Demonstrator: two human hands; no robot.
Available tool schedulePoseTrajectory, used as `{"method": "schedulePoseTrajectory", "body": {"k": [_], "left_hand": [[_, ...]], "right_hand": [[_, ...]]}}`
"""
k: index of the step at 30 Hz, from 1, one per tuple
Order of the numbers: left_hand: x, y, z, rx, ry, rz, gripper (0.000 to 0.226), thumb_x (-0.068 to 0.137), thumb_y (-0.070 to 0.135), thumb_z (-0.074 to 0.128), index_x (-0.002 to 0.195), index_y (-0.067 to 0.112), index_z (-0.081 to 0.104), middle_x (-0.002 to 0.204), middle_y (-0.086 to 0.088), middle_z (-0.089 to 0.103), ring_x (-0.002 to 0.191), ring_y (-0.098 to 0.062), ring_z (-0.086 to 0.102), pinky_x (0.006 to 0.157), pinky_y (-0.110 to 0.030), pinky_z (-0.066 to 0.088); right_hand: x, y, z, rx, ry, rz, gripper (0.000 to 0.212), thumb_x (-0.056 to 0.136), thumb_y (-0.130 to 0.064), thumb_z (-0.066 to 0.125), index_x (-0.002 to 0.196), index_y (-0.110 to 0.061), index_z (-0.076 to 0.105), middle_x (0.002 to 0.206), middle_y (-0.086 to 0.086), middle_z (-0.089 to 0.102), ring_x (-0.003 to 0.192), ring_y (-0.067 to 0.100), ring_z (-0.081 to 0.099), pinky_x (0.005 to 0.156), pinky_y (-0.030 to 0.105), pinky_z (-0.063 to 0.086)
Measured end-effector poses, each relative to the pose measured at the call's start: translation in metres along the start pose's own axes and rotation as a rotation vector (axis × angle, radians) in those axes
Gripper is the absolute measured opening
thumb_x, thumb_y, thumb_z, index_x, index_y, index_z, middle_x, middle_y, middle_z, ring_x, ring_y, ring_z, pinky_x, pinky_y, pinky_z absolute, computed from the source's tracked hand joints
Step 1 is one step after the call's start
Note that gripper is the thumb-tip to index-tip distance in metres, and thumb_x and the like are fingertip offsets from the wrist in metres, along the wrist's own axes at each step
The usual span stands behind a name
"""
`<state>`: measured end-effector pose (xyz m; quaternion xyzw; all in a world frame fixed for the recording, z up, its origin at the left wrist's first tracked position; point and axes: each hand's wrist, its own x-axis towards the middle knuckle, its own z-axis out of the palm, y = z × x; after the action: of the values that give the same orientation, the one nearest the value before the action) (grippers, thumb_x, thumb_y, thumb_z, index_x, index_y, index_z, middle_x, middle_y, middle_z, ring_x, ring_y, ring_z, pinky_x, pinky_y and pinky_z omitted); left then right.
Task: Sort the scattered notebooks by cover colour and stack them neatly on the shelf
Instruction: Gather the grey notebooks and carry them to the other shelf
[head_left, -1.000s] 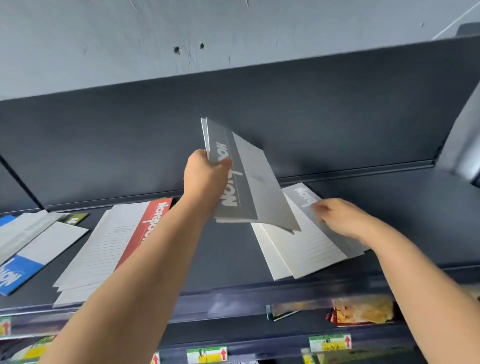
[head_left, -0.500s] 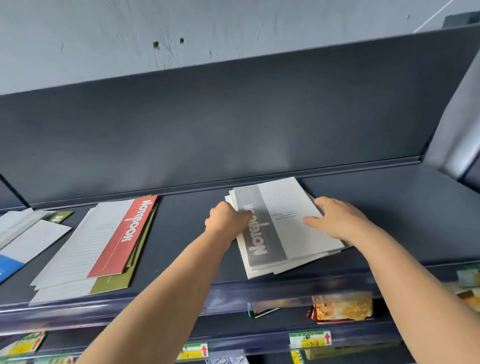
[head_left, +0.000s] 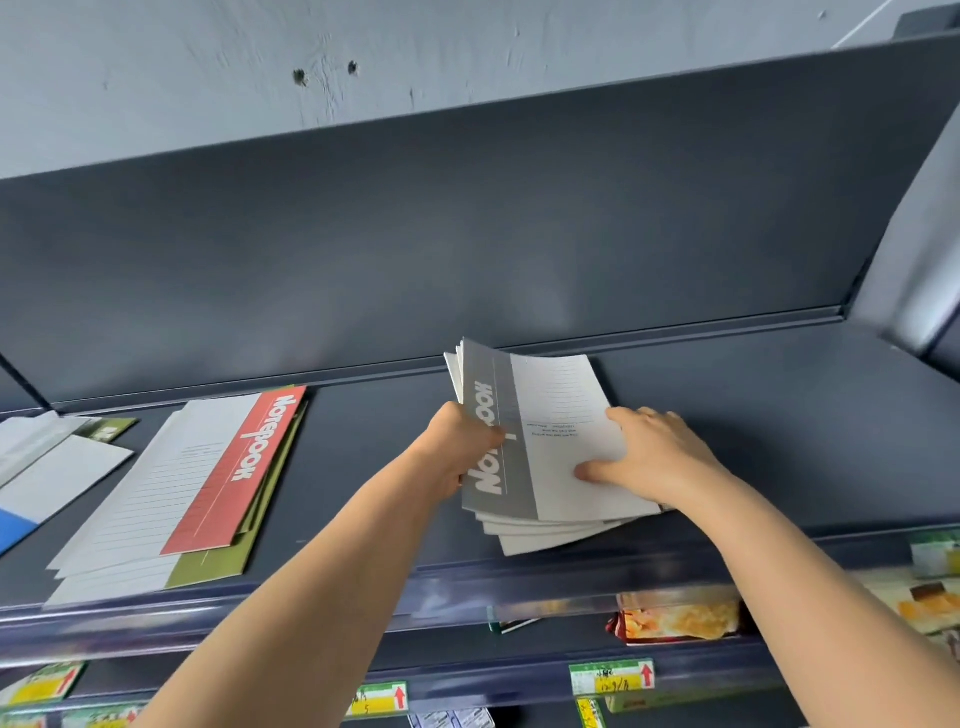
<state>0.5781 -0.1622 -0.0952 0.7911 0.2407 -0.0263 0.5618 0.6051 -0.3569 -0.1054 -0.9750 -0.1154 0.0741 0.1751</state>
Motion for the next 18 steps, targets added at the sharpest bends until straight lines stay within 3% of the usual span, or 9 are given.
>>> {"method": "schedulePoseTrajectory", "body": {"k": [3,5,7,9,11,13,15,18], "left_hand": [[-0.002,0.003,-0.004,-0.067,0.024,0.1,0.008,0.09,0.006,0.058,0.097,0.01,0.057,0.085,-0.009,0.063,0.071,-0.025,0.059,0.062,-0.035,0.053],[-0.005,0.007,-0.008,-0.129,0.024,0.16,0.016,0.09,0.008,0.059,0.106,0.012,0.056,0.091,-0.006,0.064,0.077,-0.022,0.059,0.064,-0.033,0.052],[-0.008,0.01,-0.013,-0.189,0.0,0.225,0.022,0.091,0.009,0.06,0.111,0.015,0.056,0.095,-0.002,0.066,0.081,-0.018,0.061,0.068,-0.032,0.051],[-0.013,0.015,-0.017,-0.234,-0.042,0.291,0.024,0.092,0.008,0.06,0.114,0.017,0.056,0.094,0.001,0.066,0.079,-0.014,0.061,0.07,-0.03,0.051],[-0.019,0.019,-0.018,-0.285,-0.12,0.337,0.026,0.092,0.006,0.059,0.116,0.016,0.055,0.094,0.002,0.067,0.077,-0.014,0.063,0.071,-0.031,0.053],[-0.026,0.021,-0.017,-0.271,-0.197,0.374,0.025,0.094,0.006,0.058,0.116,0.016,0.054,0.094,0.003,0.068,0.076,-0.012,0.064,0.069,-0.031,0.054],[-0.034,0.02,-0.013,-0.186,-0.263,0.423,0.024,0.095,0.009,0.056,0.117,0.018,0.051,0.096,0.001,0.066,0.08,-0.014,0.063,0.074,-0.034,0.055],[-0.049,0.012,-0.003,-0.04,-0.385,0.503,0.022,0.096,0.014,0.054,0.116,0.02,0.048,0.102,-0.001,0.064,0.085,-0.016,0.06,0.074,-0.034,0.051]], "right_hand": [[0.0,0.005,-0.001,0.172,0.028,-0.001,0.07,0.09,-0.047,0.058,0.148,-0.027,0.025,0.149,0.003,0.035,0.134,0.027,0.034,0.097,0.04,0.04],[-0.002,0.007,-0.004,0.39,0.066,0.0,0.077,0.093,-0.037,0.058,0.153,-0.029,0.01,0.154,0.001,0.028,0.138,0.024,0.034,0.102,0.04,0.036],[-0.008,0.007,-0.009,0.581,0.134,0.006,0.082,0.093,-0.025,0.06,0.153,-0.03,0.004,0.153,-0.001,0.033,0.136,0.021,0.038,0.106,0.039,0.035],[-0.019,0.006,-0.016,0.69,0.21,0.017,0.079,0.094,-0.016,0.058,0.154,-0.029,0.007,0.141,-0.005,0.045,0.128,0.02,0.046,0.105,0.038,0.038],[-0.037,0.002,-0.02,0.779,0.268,0.01,0.064,0.095,-0.009,0.052,0.149,-0.03,0.026,0.122,-0.013,0.055,0.115,0.016,0.055,0.099,0.035,0.044],[-0.058,-0.001,-0.018,0.768,0.328,-0.003,0.05,0.095,-0.004,0.047,0.136,-0.032,0.043,0.12,-0.012,0.062,0.111,0.016,0.059,0.098,0.039,0.048],[-0.082,-0.004,-0.011,0.729,0.393,0.052,0.05,0.095,-0.003,0.046,0.134,-0.034,0.042,0.124,-0.011,0.06,0.112,0.015,0.058,0.096,0.04,0.048],[-0.127,-0.009,0.005,0.649,0.542,0.191,0.051,0.094,-0.003,0.045,0.134,-0.034,0.04,0.115,-0.011,0.059,0.104,0.016,0.057,0.082,0.033,0.046]]}}
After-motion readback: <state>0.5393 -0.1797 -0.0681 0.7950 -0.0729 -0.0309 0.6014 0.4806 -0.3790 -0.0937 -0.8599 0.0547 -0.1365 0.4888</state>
